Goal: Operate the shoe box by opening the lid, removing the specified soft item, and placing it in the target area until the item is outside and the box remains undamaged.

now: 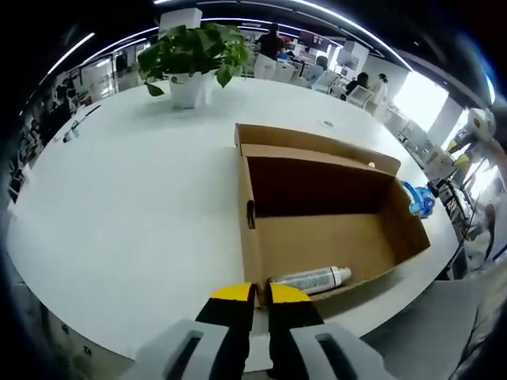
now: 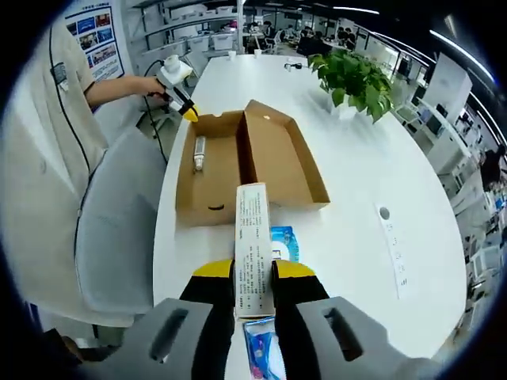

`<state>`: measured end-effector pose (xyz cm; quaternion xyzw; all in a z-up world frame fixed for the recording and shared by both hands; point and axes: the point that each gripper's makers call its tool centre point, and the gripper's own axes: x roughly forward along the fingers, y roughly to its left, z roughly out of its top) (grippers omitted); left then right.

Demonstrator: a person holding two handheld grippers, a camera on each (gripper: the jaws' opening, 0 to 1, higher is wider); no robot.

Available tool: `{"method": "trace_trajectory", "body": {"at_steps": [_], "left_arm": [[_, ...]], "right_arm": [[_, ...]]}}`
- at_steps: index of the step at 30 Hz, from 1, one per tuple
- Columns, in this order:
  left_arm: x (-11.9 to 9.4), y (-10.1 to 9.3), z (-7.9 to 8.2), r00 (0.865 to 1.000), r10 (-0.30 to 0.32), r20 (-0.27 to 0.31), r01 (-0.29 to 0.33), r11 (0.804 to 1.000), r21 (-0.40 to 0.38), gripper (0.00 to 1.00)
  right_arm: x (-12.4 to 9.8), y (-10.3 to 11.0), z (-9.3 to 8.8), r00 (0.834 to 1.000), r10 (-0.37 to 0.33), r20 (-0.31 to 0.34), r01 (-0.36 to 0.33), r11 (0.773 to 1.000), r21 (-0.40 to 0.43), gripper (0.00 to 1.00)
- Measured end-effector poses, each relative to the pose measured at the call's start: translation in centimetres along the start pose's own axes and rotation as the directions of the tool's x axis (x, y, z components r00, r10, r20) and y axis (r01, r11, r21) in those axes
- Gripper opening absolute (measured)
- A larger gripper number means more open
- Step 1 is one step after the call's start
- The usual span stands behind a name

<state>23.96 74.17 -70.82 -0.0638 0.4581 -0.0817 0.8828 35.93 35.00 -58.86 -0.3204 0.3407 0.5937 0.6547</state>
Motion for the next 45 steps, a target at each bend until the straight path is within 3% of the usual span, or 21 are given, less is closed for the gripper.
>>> {"method": "trace_trajectory", "body": {"at_steps": [17,31,45], "left_arm": [[0.2,0.0,0.1,1.0,0.012,-0.026,-0.012,1.0,0.01,0.06],[0.3,0.0,0.0,0.999,0.026,-0.045,-0.025,1.0,0.007,0.06],[0.5,0.2,0.0,0.997,0.038,-0.071,-0.037,0.999,0.02,0.06]], "right_arm": [[-0.4,-4.5,-5.4,0.997,-0.042,-0.068,0.045,0.998,0.047,0.15],[1.3,-8.2,-10.4,0.988,-0.06,-0.143,0.071,0.995,0.069,0.15],[2.5,-10.0,-14.7,0.976,-0.056,-0.209,0.071,0.995,0.065,0.15]]}}
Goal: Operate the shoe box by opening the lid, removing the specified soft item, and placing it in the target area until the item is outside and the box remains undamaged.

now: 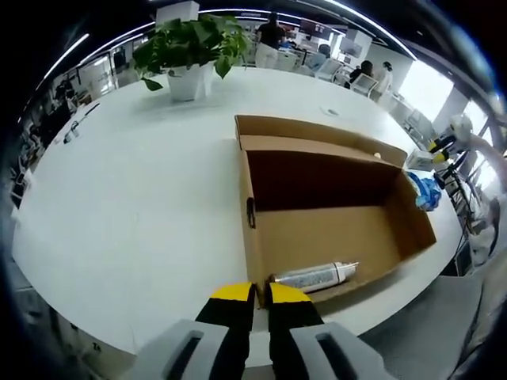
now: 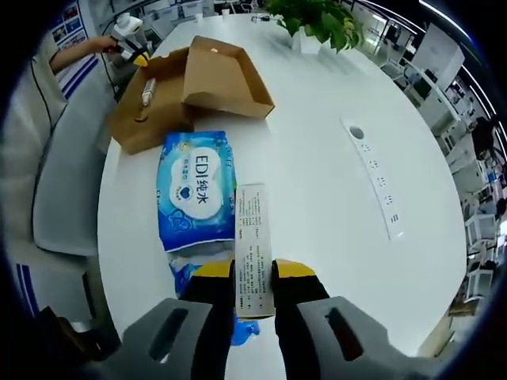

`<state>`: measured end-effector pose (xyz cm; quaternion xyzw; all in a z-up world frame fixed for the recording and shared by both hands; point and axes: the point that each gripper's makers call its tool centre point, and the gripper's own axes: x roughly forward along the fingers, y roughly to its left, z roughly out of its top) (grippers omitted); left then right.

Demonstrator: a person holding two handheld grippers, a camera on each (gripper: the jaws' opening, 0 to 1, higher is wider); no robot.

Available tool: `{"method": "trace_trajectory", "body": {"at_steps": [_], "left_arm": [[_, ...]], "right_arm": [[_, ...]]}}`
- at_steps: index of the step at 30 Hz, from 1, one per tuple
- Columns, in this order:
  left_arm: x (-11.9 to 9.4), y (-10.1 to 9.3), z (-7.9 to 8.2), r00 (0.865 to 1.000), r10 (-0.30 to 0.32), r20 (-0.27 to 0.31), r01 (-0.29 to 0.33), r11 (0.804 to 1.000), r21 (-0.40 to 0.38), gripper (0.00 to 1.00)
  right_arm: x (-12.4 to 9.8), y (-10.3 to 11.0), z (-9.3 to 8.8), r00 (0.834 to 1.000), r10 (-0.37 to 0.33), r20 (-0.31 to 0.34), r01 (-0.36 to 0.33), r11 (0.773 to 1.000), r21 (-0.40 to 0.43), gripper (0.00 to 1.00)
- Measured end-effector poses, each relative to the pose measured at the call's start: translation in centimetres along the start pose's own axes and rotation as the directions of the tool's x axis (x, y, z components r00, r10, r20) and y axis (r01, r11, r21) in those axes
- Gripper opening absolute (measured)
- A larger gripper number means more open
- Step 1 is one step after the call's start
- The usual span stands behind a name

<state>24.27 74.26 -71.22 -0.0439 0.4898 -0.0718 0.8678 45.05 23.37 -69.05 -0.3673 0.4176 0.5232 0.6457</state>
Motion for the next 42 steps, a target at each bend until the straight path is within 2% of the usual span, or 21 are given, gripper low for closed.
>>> {"method": "trace_trajectory", "body": {"at_steps": [10,14,18,21,29,34,42], "left_arm": [[0.0,-0.1,0.0,1.0,0.004,-0.017,-0.004,1.0,0.01,0.06],[0.0,-0.1,0.0,1.0,0.005,-0.023,-0.004,1.0,0.024,0.06],[0.0,-0.1,0.0,1.0,0.006,-0.026,-0.006,1.0,0.026,0.06],[0.0,-0.1,0.0,1.0,0.008,-0.029,-0.007,1.0,0.031,0.06],[0.0,-0.2,0.0,0.999,0.005,-0.031,-0.005,1.0,0.029,0.06],[0.0,-0.2,0.0,1.0,0.004,-0.029,-0.003,1.0,0.028,0.06],[0.0,-0.1,0.0,1.0,0.002,-0.028,-0.001,1.0,0.029,0.06]], "right_arm": [[1.5,-0.2,-2.7,0.999,-0.005,-0.045,0.004,1.0,-0.009,0.15],[1.7,-0.2,-4.2,0.996,0.002,-0.091,-0.004,1.0,-0.023,0.16],[1.7,-0.3,-4.4,0.997,0.01,-0.081,-0.011,1.0,-0.017,0.16],[2.0,-0.3,-5.1,0.993,0.012,-0.113,-0.017,0.999,-0.047,0.16],[2.6,-0.8,-6.0,0.988,0.008,-0.153,-0.021,0.996,-0.083,0.16],[3.0,-1.2,-6.8,0.981,-0.011,-0.195,-0.017,0.99,-0.137,0.16],[3.1,-1.8,-7.0,0.977,-0.03,-0.211,-0.008,0.984,-0.178,0.16]]}}
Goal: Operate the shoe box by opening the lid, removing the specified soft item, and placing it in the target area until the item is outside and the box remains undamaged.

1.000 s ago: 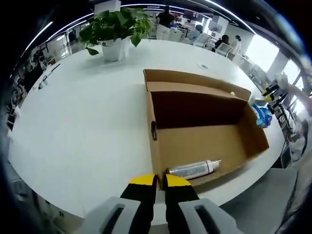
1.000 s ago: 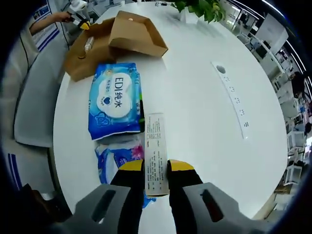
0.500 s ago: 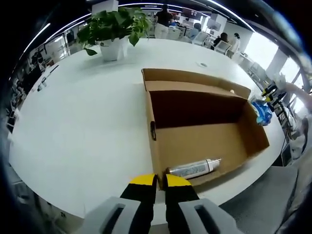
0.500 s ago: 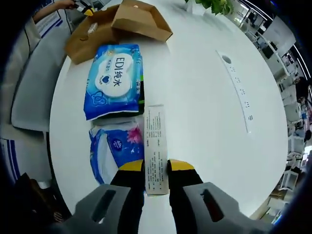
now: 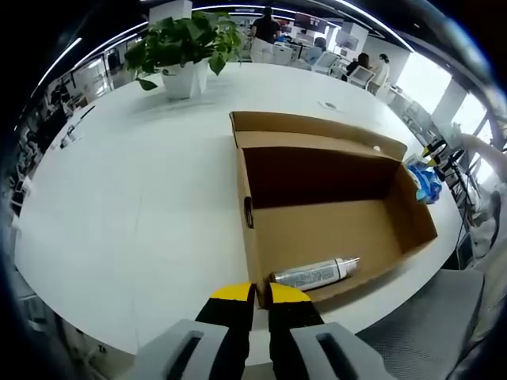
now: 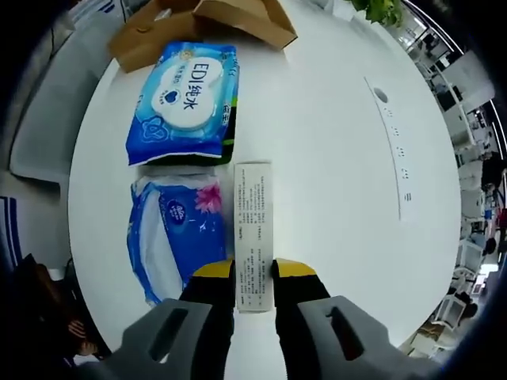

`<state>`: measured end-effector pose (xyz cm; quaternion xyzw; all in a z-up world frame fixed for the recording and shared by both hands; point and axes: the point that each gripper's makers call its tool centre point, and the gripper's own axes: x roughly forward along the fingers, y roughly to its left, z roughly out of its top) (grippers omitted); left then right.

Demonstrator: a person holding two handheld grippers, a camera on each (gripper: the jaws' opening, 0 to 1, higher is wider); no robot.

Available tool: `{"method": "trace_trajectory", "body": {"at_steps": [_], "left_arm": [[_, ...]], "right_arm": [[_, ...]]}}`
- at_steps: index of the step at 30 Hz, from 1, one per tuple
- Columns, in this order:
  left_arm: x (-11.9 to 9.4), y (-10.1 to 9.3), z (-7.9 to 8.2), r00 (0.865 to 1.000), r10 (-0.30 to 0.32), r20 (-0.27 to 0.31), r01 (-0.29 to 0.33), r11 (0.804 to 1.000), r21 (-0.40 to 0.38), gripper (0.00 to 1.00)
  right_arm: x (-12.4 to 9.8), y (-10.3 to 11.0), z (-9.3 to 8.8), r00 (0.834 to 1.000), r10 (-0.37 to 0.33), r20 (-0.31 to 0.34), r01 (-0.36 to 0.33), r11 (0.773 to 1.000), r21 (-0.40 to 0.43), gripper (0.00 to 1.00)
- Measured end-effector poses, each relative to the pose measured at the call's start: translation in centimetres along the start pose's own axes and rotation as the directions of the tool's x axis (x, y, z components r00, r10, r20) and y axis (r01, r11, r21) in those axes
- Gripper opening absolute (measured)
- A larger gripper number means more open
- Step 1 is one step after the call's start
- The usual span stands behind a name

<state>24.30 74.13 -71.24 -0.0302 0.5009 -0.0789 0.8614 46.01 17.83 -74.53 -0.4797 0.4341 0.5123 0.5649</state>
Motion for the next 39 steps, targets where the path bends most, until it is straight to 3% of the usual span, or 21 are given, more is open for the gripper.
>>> {"method": "trace_trajectory", "body": {"at_steps": [13,20,23,31,39], "left_arm": [[0.0,0.0,0.0,1.0,0.0,0.004,0.0,1.0,0.008,0.06],[-0.2,-0.3,0.1,1.0,-0.005,0.003,0.005,0.999,0.044,0.09],[-0.2,-0.5,0.2,1.0,-0.009,0.006,0.009,0.998,0.065,0.11],[-0.9,-1.0,0.8,0.999,-0.013,0.031,0.01,0.993,0.115,0.15],[-1.7,-1.7,2.2,0.997,-0.06,0.045,0.049,0.976,0.213,0.17]], "right_arm": [[0.0,-1.0,0.1,0.998,-0.062,-0.004,0.062,0.998,-0.016,0.17],[-1.1,-1.2,0.7,0.994,-0.099,0.039,0.098,0.995,0.034,0.2],[-1.8,-0.9,1.6,0.989,-0.104,0.104,0.093,0.99,0.109,0.26],[-3.5,0.0,2.6,0.979,-0.136,0.154,0.11,0.98,0.167,0.31],[-5.2,1.4,4.0,0.96,-0.188,0.206,0.139,0.963,0.233,0.35]]}}
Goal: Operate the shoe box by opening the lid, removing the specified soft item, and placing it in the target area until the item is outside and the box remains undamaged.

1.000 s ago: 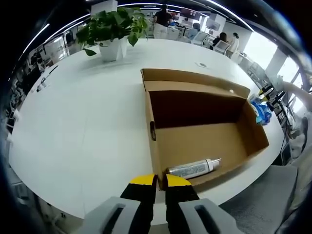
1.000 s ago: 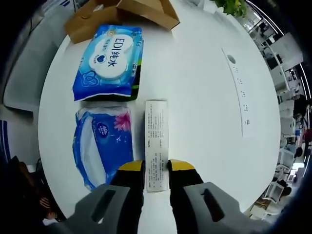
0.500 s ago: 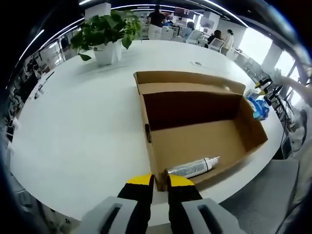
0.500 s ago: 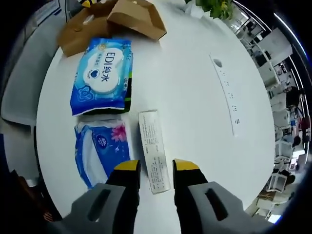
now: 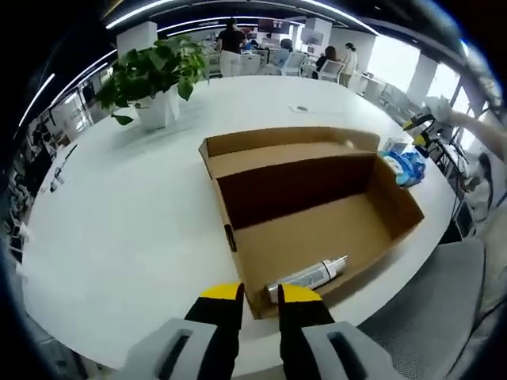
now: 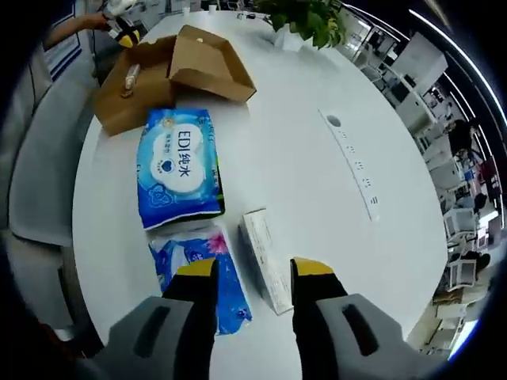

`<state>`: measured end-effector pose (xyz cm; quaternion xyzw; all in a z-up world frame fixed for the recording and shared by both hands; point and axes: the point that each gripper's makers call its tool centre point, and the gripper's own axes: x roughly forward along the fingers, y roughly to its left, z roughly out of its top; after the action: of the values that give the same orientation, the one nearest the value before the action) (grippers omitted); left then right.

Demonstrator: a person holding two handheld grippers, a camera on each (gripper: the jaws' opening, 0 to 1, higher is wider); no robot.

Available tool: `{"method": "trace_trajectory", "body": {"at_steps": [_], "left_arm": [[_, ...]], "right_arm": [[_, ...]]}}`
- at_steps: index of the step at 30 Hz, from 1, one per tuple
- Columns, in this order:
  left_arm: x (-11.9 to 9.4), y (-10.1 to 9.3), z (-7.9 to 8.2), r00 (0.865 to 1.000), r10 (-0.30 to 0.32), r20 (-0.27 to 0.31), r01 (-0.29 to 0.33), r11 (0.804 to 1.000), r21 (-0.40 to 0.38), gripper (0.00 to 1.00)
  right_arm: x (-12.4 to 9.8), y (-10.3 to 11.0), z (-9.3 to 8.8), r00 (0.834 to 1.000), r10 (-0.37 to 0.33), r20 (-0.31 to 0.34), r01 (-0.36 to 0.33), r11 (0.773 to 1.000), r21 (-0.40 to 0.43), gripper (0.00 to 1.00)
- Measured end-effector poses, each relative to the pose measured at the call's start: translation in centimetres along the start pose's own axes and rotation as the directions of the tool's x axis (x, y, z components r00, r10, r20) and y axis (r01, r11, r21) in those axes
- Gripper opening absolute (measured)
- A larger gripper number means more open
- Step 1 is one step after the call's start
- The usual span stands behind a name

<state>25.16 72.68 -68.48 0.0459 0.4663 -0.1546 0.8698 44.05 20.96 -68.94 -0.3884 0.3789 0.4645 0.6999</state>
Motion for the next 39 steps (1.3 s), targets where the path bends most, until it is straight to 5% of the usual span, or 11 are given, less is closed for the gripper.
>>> {"method": "trace_trajectory", "body": {"at_steps": [7,17,23,26,39], "left_arm": [[0.0,-1.3,1.6,0.996,-0.091,-0.027,0.094,0.981,0.167,0.21],[1.2,-3.1,3.4,0.974,-0.189,-0.121,0.222,0.899,0.377,0.24],[2.5,-4.2,3.4,0.946,-0.251,-0.208,0.32,0.83,0.457,0.27],[3.1,-4.9,3.1,0.923,-0.283,-0.262,0.381,0.774,0.505,0.29],[5.9,-6.1,1.5,0.854,-0.285,-0.435,0.512,0.612,0.603,0.39]], "right_arm": [[-1.9,2.0,2.1,0.996,-0.053,0.074,0.045,0.994,0.098,0.4],[-4.2,5.0,3.9,0.974,-0.12,0.192,0.071,0.968,0.241,0.5],[-4.8,7.3,3.9,0.966,-0.136,0.22,0.067,0.953,0.295,0.56],[-5.2,8.2,4.0,0.96,-0.149,0.235,0.065,0.941,0.331,0.61],[-7.7,11.9,5.0,0.925,-0.215,0.312,0.058,0.895,0.443,0.77]]}}
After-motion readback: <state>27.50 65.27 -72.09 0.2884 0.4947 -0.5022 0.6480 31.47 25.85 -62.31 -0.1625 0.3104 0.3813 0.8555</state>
